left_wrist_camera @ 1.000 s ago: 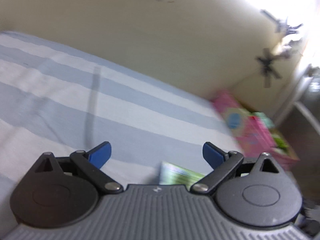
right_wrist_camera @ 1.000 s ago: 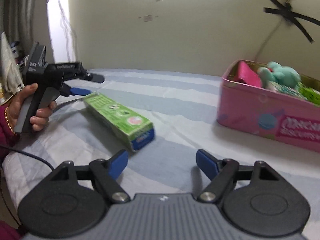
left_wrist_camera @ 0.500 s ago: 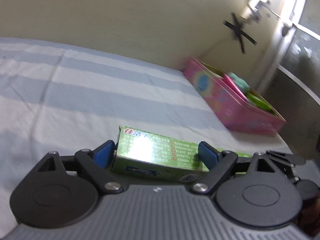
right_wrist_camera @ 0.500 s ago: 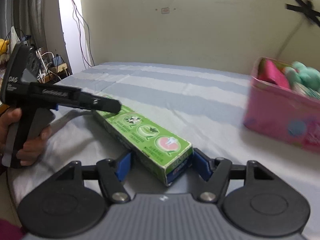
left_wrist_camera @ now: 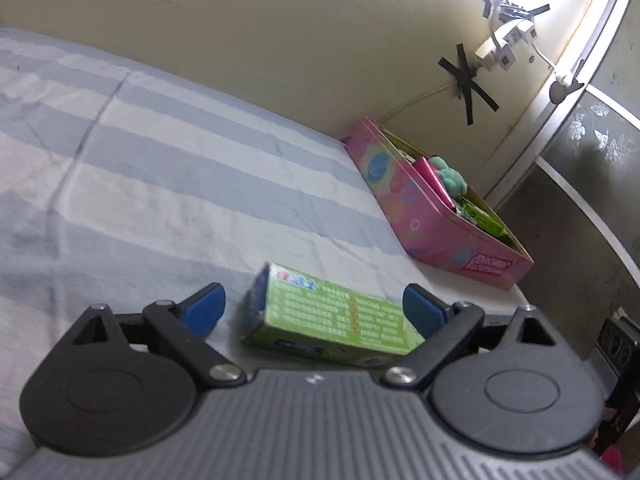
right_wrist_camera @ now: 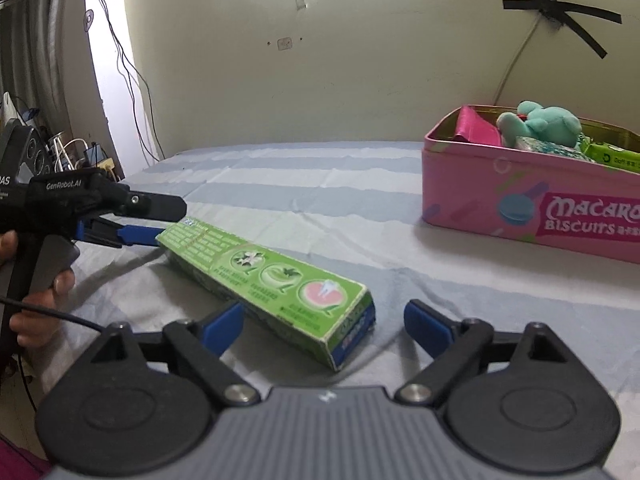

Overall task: Organize objects
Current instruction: 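Grasp the toothpaste box with the left gripper while the right gripper releases it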

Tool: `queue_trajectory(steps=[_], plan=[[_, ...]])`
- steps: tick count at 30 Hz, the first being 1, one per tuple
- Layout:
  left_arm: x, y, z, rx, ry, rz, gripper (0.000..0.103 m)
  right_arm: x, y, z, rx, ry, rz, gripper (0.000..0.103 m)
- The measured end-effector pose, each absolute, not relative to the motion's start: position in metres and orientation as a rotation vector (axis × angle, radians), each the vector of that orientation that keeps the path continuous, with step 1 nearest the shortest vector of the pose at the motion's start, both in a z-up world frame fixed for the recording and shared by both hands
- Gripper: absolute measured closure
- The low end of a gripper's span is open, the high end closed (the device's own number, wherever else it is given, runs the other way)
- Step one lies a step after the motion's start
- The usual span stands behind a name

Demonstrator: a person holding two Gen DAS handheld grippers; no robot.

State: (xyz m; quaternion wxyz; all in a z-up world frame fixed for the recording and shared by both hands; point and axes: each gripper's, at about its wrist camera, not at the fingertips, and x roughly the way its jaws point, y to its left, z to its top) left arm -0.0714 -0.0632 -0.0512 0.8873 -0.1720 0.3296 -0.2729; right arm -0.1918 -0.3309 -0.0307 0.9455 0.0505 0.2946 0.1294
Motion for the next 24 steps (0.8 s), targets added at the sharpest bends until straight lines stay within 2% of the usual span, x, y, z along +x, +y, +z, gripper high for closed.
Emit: queue_trajectory(steps=[6, 9, 13, 19, 24], plan=[[-0.075, -0.088, -0.047, -0.256, 0.687, -0.592, 0.012, -0.199, -0.324, -0.028, 0.057, 0.573, 0.246, 0.016], [-0.077, -0.103, -0.051, -0.188, 0.684, -0.567, 0.013, -0.198, -0.322, -0.029, 0.046, 0.589, 0.262, 0.026], [-0.084, -0.116, -0.051, -0.121, 0.681, -0.521, 0.018, -0.197, -0.327, -0.030, 0.071, 0.592, 0.232, 0.033], [-0.084, -0.142, -0.049, -0.133, 0.721, -0.588, 0.021, -0.211, -0.362, -0.029, 0.140, 0.580, 0.166, 0.031], [-0.078, -0.204, -0.047, -0.075, 0.746, -0.700, 0.021, -0.229, -0.406, -0.029, 0.152, 0.553, 0.032, 0.026]])
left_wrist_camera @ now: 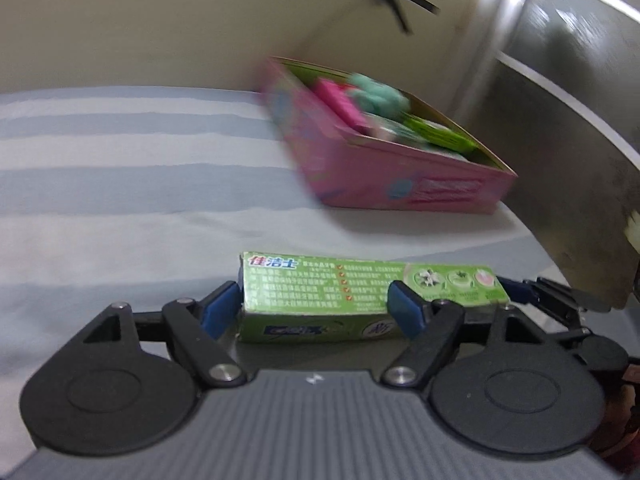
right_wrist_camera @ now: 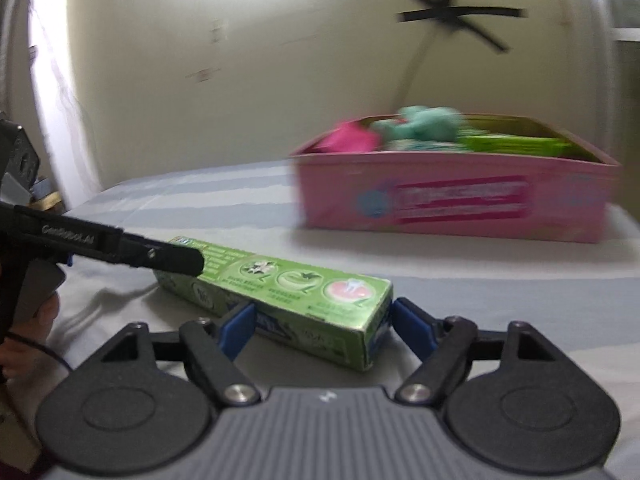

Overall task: Organize objects
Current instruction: 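Grasp the toothpaste box with the left gripper while the right gripper releases it, then grasp the toothpaste box end with the right gripper beside the left gripper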

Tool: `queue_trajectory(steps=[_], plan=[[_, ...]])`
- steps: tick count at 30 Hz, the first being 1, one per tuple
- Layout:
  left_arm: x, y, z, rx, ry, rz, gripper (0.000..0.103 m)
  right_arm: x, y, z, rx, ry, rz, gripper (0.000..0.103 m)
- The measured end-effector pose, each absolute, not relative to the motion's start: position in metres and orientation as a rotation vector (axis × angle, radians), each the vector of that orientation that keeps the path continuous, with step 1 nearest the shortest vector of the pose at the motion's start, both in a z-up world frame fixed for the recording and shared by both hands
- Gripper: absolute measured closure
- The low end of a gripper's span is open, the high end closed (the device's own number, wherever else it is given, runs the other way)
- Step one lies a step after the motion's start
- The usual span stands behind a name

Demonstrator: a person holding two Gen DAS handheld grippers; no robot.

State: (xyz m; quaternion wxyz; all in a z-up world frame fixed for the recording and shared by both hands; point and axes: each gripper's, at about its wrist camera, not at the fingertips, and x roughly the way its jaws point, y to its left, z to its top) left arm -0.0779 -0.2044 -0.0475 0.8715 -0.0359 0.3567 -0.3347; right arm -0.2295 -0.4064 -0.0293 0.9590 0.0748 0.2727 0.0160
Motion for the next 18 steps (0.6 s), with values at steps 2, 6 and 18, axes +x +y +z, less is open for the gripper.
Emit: queue_trajectory(steps=[2, 6, 18], plan=[[-0.076, -0.235, -0.048, -0.039, 0.750, -0.752, 0.022, -0.235, -0.430, -0.028, 0.157, 0.545, -0.037, 0.026], [-0.081, -0.298, -0.047, 0.106, 0.720, -0.810, 0.022, -0.240, -0.477, -0.028, 0.199, 0.532, -0.122, 0.026], [-0.073, -0.364, -0.053, 0.309, 0.659, -0.829, 0.022, -0.240, -0.532, -0.044, 0.302, 0.529, -0.146, 0.023]])
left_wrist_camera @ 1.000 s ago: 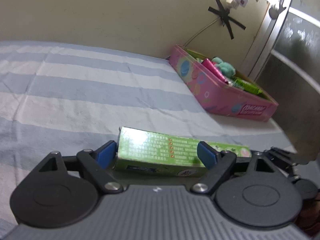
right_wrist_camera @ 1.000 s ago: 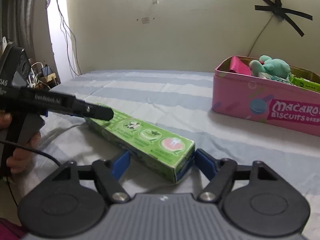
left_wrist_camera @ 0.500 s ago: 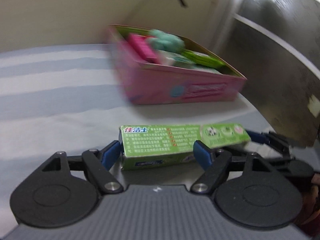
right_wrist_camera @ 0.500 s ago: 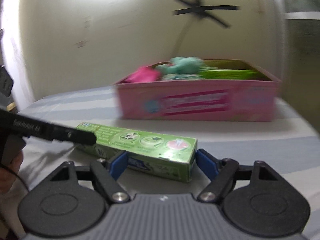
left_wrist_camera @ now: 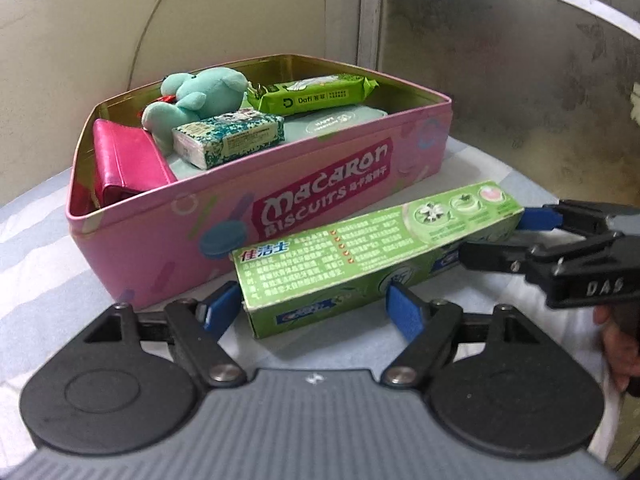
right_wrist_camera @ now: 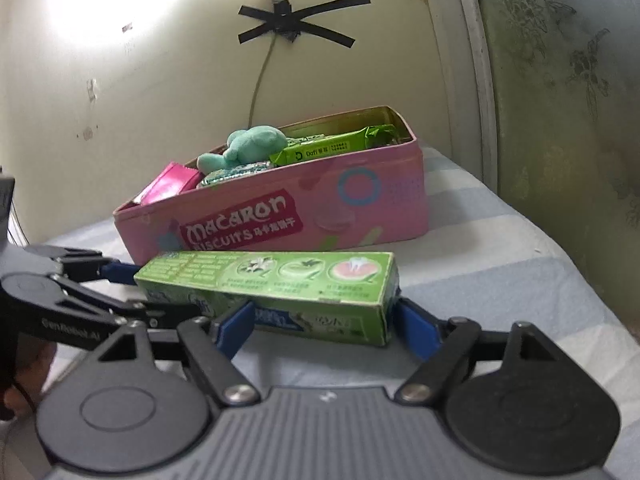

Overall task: Organize objects
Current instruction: 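Grasp the toothpaste box end with the right gripper beside the left gripper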

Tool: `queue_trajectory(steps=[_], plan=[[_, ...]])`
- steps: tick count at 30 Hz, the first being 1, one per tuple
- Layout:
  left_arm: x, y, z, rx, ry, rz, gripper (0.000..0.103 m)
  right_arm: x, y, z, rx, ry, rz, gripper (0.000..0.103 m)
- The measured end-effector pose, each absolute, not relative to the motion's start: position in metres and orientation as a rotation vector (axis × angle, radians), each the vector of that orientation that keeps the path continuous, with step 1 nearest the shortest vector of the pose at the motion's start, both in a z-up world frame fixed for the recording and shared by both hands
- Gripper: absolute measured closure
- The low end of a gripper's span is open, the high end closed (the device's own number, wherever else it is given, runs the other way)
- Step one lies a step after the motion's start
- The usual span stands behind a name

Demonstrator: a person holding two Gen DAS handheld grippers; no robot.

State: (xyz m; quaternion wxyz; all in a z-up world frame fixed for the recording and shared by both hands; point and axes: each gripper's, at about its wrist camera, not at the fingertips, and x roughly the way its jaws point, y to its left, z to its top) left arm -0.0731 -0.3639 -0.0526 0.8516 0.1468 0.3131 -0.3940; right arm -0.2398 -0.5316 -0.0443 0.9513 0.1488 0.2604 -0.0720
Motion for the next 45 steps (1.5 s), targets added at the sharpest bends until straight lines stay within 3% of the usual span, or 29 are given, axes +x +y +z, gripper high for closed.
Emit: queue_trajectory(steps=[14, 19, 30, 45], plan=[[-0.075, -0.365, -0.045, 0.395, 0.569, -0.847, 0.019, -0.236, -0.536, -0.039, 0.152, 0.566, -0.133, 0.015], [-0.075, -0.370, -0.046, 0.404, 0.537, -0.877, 0.013, -0.223, -0.543, -0.040, 0.096, 0.606, -0.070, 0.012], [-0.074, -0.380, -0.056, 0.419, 0.513, -0.876, 0.006, -0.202, -0.532, -0.045, 0.006, 0.634, -0.014, 0.016], [-0.101, -0.357, -0.055, 0.387, 0.477, -0.887, 0.011, -0.223, -0.518, -0.043, -0.036, 0.624, 0.009, 0.018]])
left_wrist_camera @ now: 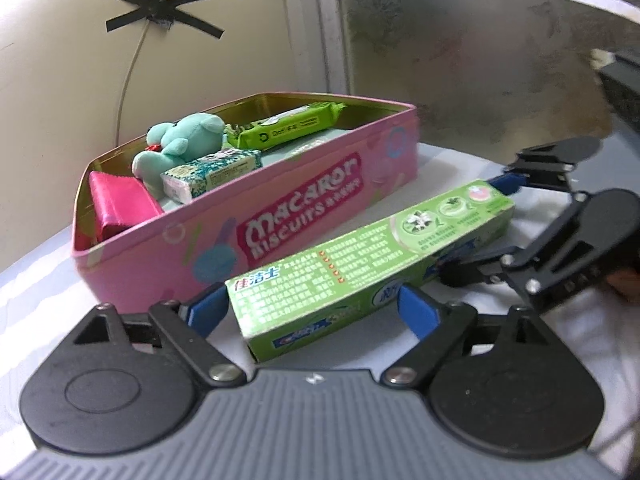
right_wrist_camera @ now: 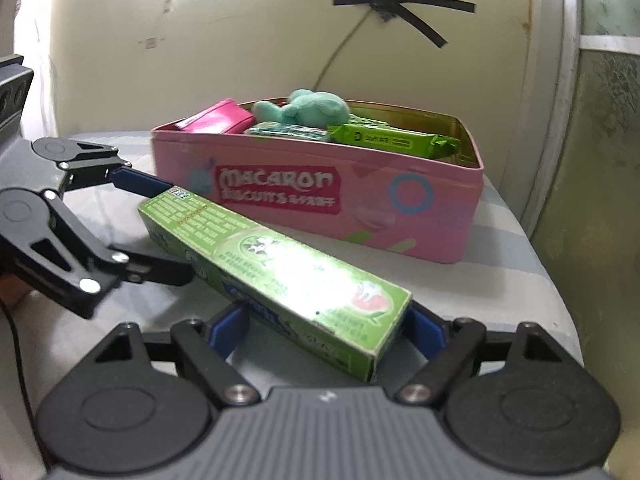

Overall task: Organize objects
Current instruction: 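Grasp the toothpaste box end with the right gripper beside the left gripper, then lower the toothpaste box into the pink tin with both grippers and open them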

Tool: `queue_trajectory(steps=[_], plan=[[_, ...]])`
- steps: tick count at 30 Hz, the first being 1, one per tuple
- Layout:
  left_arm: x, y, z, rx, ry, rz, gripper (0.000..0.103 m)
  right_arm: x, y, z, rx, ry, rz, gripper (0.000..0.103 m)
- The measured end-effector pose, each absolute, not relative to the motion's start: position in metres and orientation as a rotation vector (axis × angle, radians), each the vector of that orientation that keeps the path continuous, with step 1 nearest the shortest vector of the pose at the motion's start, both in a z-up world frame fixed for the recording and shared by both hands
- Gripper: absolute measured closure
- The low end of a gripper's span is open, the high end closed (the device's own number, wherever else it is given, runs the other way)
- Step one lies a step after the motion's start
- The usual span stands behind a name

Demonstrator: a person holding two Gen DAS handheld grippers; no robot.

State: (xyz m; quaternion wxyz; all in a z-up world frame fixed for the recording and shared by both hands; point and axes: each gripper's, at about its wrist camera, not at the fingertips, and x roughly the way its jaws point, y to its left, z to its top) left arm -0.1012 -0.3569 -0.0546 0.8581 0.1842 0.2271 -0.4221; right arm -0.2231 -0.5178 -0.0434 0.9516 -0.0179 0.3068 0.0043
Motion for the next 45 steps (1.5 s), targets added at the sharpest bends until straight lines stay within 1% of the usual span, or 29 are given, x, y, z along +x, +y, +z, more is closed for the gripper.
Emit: queue_trajectory(steps=[6, 13, 17, 19, 23, 27, 31, 34, 40, 45], plan=[[-0.116, -0.338, -0.057, 0.476, 0.449, -0.947, 0.013, -0.227, -0.512, -0.044, -0.071, 0.617, 0.067, 0.016], [-0.098, -0.349, -0.059, 0.536, 0.389, -0.979, 0.012, -0.227, -0.514, -0.045, -0.049, 0.630, 0.076, 0.015], [-0.091, -0.350, -0.066, 0.520, 0.394, -1.051, 0.016, -0.227, -0.516, -0.046, -0.036, 0.631, 0.082, 0.016], [-0.091, -0.346, -0.064, 0.497, 0.396, -1.058, 0.021, -0.228, -0.515, -0.046, -0.036, 0.624, 0.077, 0.017], [-0.104, -0.338, -0.051, 0.507, 0.362, -1.052, 0.022, -0.232, -0.507, -0.038, -0.036, 0.614, 0.082, 0.017], [-0.102, -0.333, -0.011, 0.503, 0.283, -1.017, 0.022, -0.230, -0.499, 0.006, -0.103, 0.518, 0.057, 0.017], [-0.071, -0.344, 0.032, 0.513, 0.198, -0.944, 0.022, -0.189, -0.499, 0.052, -0.216, 0.431, 0.017, 0.015], [-0.034, -0.361, 0.042, 0.548, 0.182, -0.867, 0.021, -0.136, -0.504, 0.065, -0.268, 0.452, 0.008, 0.015], [0.039, -0.393, 0.023, 0.629, 0.237, -0.755, 0.021, -0.036, -0.522, 0.050, -0.280, 0.596, 0.002, 0.015], [0.082, -0.413, 0.009, 0.660, 0.308, -0.735, 0.021, 0.017, -0.538, 0.029, -0.269, 0.684, -0.018, 0.015]])
